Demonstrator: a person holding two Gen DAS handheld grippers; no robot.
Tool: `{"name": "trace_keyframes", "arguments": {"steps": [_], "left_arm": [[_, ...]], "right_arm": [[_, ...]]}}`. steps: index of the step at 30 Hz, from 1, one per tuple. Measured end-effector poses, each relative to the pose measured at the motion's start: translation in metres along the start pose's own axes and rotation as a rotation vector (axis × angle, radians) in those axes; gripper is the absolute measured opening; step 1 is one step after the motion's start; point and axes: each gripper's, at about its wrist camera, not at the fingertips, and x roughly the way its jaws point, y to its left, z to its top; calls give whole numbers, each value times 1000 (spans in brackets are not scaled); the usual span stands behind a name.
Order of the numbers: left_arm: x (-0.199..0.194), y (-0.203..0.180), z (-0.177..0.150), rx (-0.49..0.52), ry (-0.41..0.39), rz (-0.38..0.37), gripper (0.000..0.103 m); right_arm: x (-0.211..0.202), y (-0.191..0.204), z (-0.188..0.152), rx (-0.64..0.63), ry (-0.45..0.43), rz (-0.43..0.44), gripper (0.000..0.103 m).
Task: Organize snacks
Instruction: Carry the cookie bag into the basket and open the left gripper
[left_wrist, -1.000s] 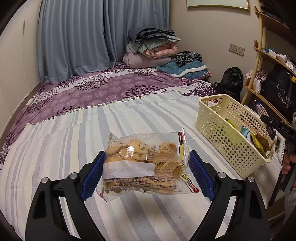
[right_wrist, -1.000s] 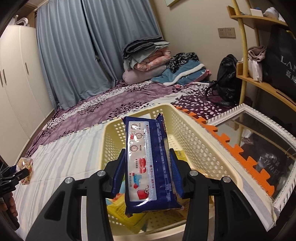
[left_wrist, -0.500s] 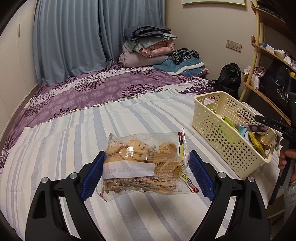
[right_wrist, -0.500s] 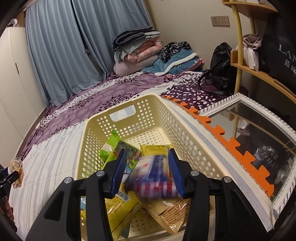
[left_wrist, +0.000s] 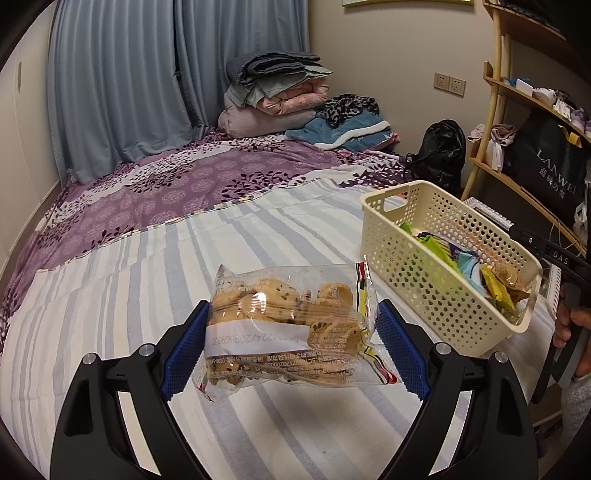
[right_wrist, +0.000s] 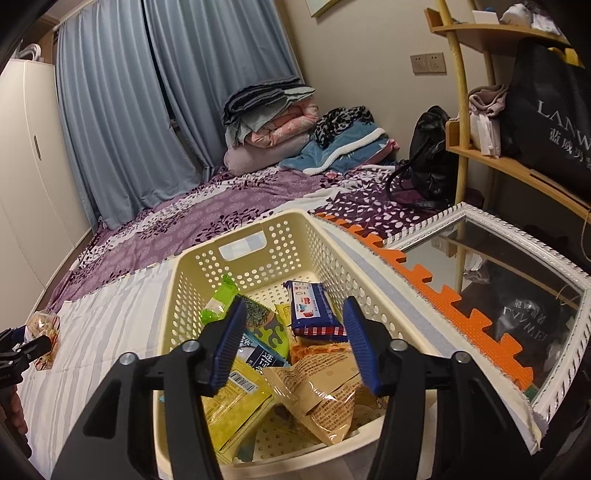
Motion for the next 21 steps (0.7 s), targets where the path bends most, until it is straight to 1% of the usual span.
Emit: {"name": "trace_keyframes", "arguments": {"steps": [2,5,13,18,21], "left_arm": [[2,-10,7,21,-6,-12,90],[5,-26,17,49,-13,-36,90],[26,-80,44,136,-19,-111,90],[42,-113,55,189,-15,-142,90],[53,-131,62,216,-9,-173,90]], "right_arm": [[-3,-1,0,1,-10,0,57],[-8,-5,-1,8,-23,5,62],[-20,-16,-3,5,-51,-12,63],[-23,-25,-7,23,-49,-19,63],[-25,-29,-9,29,-48,-23,63]]}}
